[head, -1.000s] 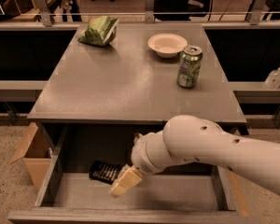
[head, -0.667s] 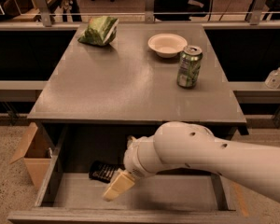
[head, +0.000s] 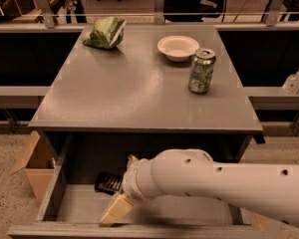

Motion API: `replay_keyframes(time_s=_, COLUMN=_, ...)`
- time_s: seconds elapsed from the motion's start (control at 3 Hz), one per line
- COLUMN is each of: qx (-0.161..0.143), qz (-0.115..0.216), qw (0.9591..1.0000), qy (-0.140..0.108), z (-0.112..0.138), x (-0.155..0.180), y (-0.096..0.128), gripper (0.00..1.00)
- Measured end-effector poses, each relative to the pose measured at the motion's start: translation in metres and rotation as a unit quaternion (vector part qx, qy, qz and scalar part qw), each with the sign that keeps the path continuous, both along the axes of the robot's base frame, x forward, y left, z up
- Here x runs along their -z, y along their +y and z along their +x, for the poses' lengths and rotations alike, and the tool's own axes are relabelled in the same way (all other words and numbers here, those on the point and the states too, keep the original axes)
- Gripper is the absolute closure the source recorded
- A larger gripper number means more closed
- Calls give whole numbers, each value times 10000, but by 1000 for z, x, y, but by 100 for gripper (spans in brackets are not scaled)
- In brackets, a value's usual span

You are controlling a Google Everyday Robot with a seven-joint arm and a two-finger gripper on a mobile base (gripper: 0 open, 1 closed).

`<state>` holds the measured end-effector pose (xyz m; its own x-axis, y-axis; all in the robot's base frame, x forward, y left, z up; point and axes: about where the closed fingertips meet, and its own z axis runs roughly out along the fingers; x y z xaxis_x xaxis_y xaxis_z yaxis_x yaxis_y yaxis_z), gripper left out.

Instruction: Pick rxbar chocolate from top drawer and place on counter

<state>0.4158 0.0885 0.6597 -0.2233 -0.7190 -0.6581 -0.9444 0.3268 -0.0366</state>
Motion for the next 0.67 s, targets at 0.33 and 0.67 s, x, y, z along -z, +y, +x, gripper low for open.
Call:
replay_keyframes(time_s=0.33, qx=25, qz=2, qw=10000, qy=-4, z=0, x=4, y=1, gripper=0)
replay_keyframes(time_s=0.67, qx=25, qz=2, qw=10000, qy=-4, z=0, x=3, y=1, gripper=0)
